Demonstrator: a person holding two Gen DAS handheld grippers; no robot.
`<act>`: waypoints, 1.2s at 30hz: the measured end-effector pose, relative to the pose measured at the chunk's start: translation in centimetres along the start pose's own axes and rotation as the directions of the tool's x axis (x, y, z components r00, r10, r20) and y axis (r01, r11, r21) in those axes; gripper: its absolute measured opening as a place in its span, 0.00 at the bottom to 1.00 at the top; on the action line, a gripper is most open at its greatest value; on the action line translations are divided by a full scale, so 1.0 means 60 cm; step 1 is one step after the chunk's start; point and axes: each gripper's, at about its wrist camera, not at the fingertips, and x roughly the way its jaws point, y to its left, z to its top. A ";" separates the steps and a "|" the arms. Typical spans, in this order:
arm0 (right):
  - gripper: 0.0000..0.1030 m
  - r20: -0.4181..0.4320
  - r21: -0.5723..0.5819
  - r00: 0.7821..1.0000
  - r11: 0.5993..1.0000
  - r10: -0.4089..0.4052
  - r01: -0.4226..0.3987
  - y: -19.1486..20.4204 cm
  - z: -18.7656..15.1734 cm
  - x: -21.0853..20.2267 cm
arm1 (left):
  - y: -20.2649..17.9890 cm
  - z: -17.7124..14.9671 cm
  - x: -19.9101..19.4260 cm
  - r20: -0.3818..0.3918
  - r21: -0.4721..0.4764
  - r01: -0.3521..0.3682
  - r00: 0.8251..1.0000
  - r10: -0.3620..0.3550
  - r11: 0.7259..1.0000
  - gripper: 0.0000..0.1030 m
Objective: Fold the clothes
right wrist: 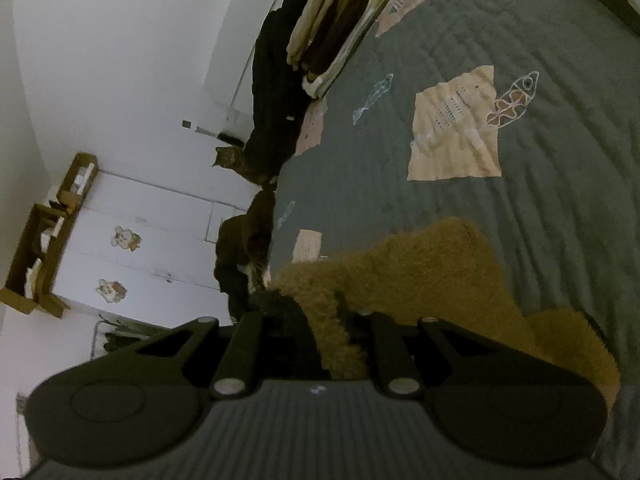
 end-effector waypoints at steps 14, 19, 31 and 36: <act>0.13 0.029 -0.006 0.991 0.991 -0.133 0.133 -0.047 0.011 0.007 | 0.010 -0.037 0.048 -0.026 -0.063 -0.015 1.000 0.014 0.998 0.00; 0.13 0.033 -0.031 0.987 0.987 -0.155 0.156 -0.042 0.023 0.011 | -0.002 -0.034 -0.040 0.039 -0.005 -0.023 0.999 0.024 1.000 0.00; 0.13 0.032 -0.026 0.991 0.991 -0.131 0.132 -0.030 0.023 0.019 | 0.015 -0.012 -0.044 0.024 -0.037 -0.104 0.994 0.105 0.994 0.53; 0.13 0.029 -0.016 0.990 0.990 -0.136 0.137 -0.032 0.018 0.020 | 0.012 -0.007 0.024 -0.018 -0.016 -0.137 0.990 0.137 0.990 0.63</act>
